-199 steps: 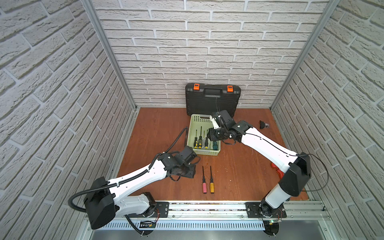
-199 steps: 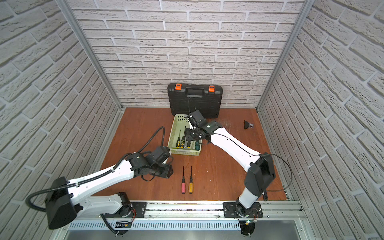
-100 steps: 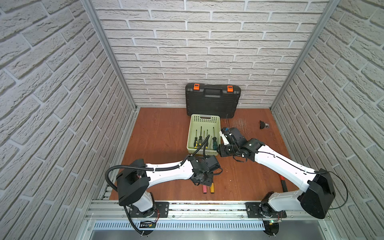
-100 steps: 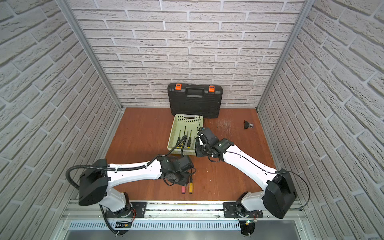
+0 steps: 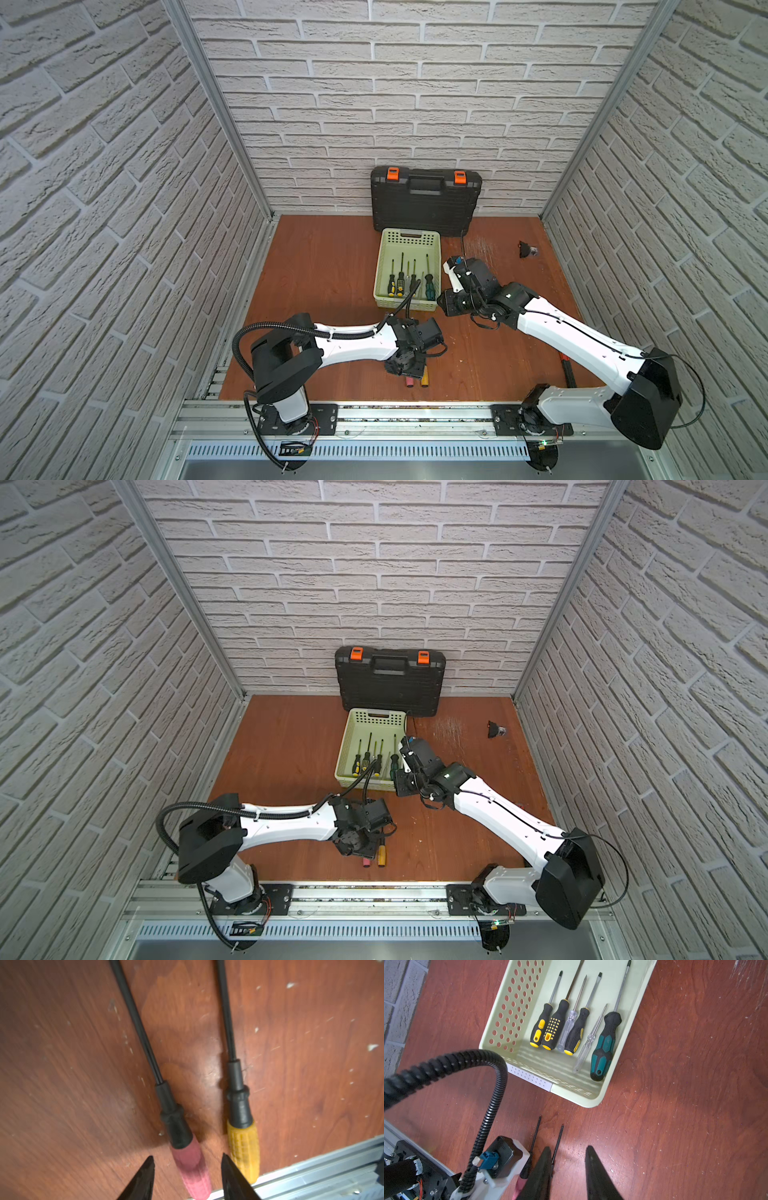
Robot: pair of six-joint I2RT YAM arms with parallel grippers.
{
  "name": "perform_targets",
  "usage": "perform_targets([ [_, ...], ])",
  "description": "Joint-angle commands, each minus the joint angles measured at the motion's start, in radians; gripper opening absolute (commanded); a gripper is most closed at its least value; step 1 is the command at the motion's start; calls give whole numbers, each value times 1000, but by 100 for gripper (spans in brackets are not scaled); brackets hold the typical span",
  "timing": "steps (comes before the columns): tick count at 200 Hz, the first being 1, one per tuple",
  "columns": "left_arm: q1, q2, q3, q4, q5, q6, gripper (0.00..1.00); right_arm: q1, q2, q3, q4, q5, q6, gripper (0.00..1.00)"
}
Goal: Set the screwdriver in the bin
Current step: 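Lower the left gripper onto the pink screwdriver handle and close it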
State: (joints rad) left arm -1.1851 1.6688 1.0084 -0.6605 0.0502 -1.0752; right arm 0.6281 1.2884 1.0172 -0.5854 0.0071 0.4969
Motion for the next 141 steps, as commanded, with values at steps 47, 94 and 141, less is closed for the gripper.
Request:
perform_targets([
  [47,27,49,-33,47,21,19,38,-2,-5,-21,59,13,22,30],
  [94,25,53,-39,34,33,33,24,-1,6,-16,82,12,23,30],
  [141,25,-10,-35,-25,3,65,4,-2,13,-20,104,11,22,30],
])
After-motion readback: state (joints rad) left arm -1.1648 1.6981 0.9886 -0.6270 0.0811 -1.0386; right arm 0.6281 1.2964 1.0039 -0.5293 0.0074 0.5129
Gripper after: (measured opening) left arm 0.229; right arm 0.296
